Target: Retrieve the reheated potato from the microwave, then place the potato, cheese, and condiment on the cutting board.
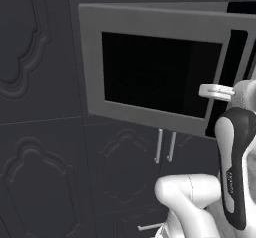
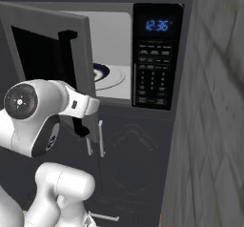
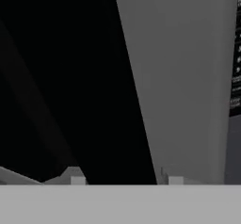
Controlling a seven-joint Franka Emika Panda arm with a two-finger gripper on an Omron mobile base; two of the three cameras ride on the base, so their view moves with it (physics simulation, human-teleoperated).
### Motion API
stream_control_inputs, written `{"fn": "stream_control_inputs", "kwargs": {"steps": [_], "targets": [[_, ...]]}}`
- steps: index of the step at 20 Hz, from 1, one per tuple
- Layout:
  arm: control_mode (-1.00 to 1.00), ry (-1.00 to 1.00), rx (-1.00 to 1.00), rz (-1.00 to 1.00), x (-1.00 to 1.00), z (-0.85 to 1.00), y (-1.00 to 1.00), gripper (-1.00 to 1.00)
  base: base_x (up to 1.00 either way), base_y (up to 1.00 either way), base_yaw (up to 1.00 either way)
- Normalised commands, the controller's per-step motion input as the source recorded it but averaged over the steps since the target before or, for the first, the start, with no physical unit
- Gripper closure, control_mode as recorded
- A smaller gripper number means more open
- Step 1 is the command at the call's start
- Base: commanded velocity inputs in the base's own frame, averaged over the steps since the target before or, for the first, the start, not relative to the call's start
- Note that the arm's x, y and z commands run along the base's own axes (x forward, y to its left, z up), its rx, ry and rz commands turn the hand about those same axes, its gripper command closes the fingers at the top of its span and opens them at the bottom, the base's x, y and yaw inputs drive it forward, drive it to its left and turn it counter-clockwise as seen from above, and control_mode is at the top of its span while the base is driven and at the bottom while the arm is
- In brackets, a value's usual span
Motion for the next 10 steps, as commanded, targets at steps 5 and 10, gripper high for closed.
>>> {"fn": "stream_control_inputs", "kwargs": {"steps": [5,10], "targets": [[-1.0,0.07,-0.03,0.0,-0.8,0.31,0.11,-1.0,0.0,0.0,0.0],[-1.0,0.09,0.0,0.0,-0.82,0.52,-0.31,-1.0,0.0,0.0,0.0]]}}
